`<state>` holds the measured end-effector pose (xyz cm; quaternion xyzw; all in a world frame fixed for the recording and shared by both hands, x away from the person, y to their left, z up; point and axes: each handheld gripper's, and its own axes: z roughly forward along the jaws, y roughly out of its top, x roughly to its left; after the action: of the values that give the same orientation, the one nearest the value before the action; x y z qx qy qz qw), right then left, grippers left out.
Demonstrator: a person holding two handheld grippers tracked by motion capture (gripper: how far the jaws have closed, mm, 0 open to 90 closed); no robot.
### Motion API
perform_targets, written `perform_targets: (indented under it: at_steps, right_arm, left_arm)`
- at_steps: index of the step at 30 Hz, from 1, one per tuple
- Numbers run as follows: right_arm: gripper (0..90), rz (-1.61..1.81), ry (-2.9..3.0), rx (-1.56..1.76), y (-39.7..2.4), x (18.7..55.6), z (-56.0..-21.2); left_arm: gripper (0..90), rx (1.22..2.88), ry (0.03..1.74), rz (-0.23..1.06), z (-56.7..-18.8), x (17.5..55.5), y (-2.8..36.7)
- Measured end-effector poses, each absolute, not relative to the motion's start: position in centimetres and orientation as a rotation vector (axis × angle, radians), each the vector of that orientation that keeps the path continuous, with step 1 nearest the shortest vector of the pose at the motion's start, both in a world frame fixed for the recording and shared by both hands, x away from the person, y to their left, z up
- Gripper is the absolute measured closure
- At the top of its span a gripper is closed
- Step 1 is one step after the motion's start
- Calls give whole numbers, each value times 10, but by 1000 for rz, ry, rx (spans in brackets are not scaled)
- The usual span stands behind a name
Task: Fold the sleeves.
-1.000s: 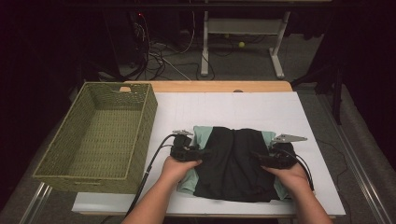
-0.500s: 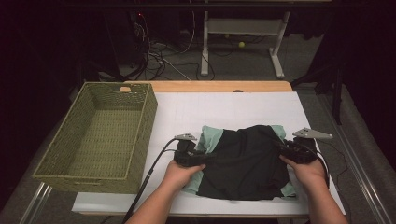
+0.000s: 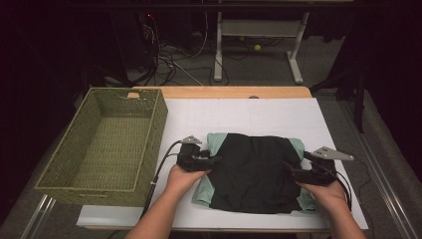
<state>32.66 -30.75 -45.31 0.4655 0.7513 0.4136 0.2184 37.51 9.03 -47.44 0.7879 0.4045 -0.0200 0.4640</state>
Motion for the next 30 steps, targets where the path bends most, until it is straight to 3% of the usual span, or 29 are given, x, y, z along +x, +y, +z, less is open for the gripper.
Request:
perform_targets:
  at_steps: [5, 13, 30]
  right_arm:
    - [0, 1148, 2029, 1274, -308, 310, -446]
    - [0, 1203, 2005, 1211, -298, 285, -436]
    - [0, 1277, 2029, 1082, -236, 270, -432]
  left_arm:
    - [118, 1960, 987, 36, -467, 369, 93]
    - [21, 1934, 975, 80, -459, 368, 98]
    - [0, 1943, 933, 132, -448, 376, 95]
